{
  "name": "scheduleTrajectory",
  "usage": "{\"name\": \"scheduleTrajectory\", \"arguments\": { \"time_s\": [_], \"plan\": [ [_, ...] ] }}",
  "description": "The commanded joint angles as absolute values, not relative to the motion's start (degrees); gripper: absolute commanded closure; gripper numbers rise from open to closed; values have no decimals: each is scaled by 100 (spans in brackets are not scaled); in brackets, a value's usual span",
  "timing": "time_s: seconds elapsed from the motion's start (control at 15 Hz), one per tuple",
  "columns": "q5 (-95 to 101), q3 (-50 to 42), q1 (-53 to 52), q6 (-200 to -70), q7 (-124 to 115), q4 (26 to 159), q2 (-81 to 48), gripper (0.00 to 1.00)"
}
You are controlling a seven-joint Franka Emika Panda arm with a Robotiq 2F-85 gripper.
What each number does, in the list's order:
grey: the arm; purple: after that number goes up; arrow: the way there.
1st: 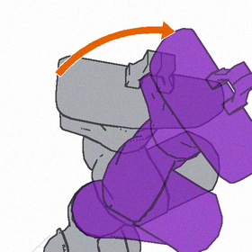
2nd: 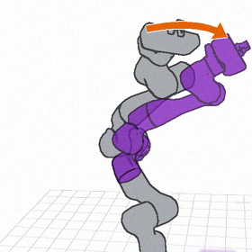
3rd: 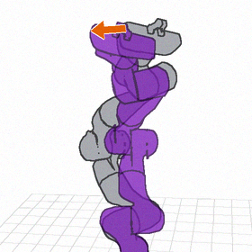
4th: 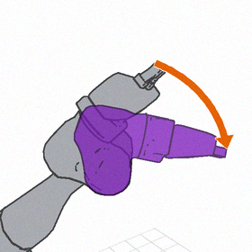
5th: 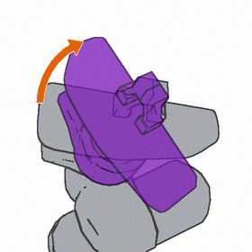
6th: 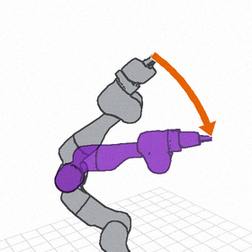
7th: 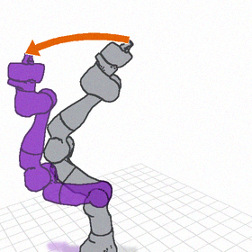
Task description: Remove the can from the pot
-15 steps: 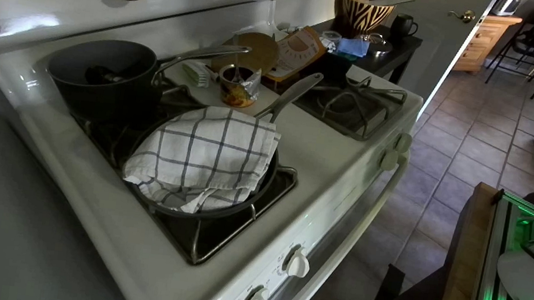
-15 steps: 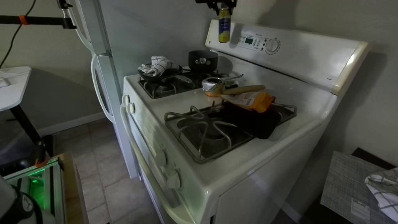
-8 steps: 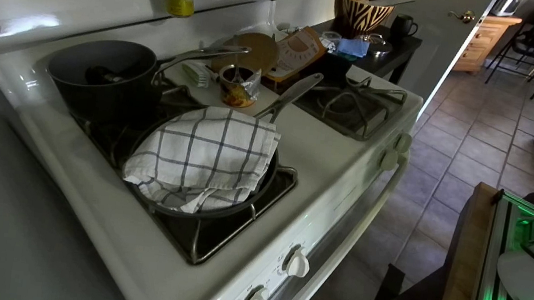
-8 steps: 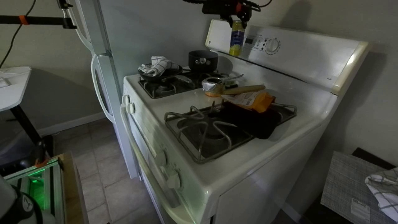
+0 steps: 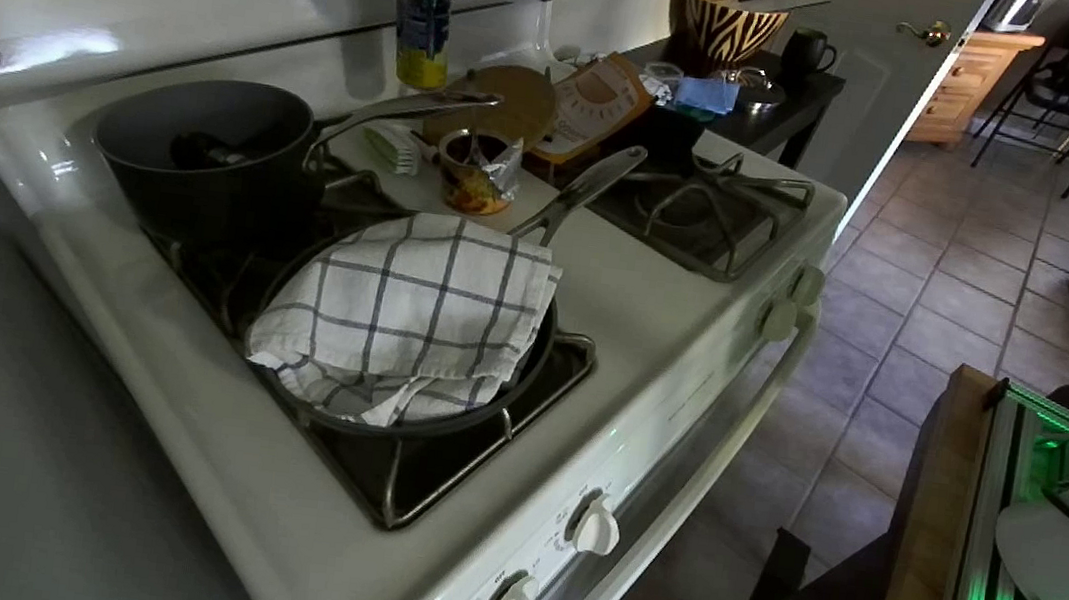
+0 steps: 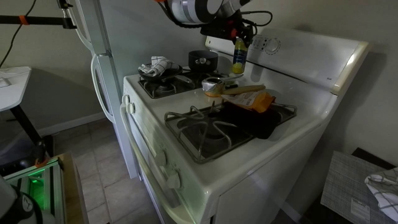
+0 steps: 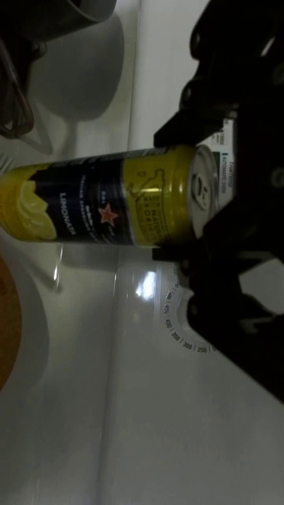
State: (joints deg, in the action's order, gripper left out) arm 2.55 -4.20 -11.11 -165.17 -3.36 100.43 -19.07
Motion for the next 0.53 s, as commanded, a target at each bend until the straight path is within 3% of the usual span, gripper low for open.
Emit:
{"name": "scheduleTrajectory", "arguments": {
  "time_s": [0.0,0.07,0.13,0.27,0.33,0.47],
  "plan": [
    [630,-891,-1452,-17318,-978,10797,-1565,62],
    [376,-627,-1241,-16946,-553,10357,-1855,62],
    [390,-666,-1261,-16992,-570,10428,-1854,37],
    [389,-656,-1251,-16982,-556,10416,-1892,37],
    [458,-721,-1300,-17052,-619,10328,-1992,62],
    [481,-740,-1303,-17187,-608,10193,-2168,62]
  ]
}}
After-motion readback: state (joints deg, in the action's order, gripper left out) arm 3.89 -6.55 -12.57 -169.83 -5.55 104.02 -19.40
